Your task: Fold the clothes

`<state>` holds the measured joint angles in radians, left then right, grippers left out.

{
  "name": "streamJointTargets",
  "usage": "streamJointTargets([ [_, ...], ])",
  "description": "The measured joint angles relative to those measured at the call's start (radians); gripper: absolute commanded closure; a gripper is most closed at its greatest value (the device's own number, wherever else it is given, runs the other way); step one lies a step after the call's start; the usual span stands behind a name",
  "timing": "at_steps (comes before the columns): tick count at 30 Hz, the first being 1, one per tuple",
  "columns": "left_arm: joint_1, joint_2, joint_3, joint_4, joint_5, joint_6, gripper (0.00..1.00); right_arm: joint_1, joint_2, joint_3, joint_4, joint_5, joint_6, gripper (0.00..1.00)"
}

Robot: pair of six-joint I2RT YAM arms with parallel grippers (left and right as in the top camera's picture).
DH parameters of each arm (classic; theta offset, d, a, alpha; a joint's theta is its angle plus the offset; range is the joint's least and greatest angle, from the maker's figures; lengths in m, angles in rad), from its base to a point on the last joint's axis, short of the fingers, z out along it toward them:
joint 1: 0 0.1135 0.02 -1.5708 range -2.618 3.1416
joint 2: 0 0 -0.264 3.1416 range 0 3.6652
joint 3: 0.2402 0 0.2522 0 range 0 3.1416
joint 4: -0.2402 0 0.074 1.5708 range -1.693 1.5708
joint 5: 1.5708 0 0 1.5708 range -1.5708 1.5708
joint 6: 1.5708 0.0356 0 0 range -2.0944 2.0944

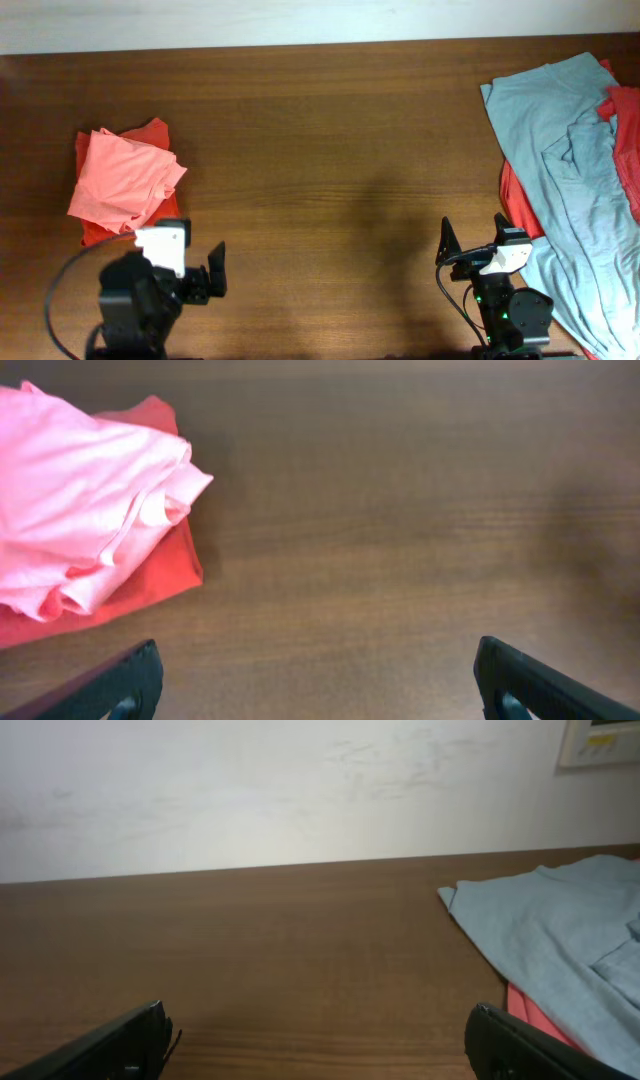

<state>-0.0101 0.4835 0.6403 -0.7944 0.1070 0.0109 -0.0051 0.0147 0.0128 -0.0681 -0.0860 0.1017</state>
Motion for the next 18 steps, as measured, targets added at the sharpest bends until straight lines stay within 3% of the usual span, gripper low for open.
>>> streamJointTargets([
  [7,0.000,-0.279,-0.390,0.394,0.069,-0.002,0.01,0.000,-0.001,0.000,0.001,-0.003,-0.001,0.01],
  [10,0.000,-0.392,-0.582,0.690,0.086,-0.011,0.01,0.000,0.002,0.000,0.002,-0.003,0.000,0.01],
  [14,0.001,-0.454,-0.624,0.753,0.016,-0.012,0.01,0.000,0.000,0.000,0.001,-0.003,0.000,0.01],
  [18,0.005,-0.470,-0.624,0.718,-0.084,-0.012,0.01,0.000,0.000,0.000,0.001,-0.003,0.000,0.01],
])
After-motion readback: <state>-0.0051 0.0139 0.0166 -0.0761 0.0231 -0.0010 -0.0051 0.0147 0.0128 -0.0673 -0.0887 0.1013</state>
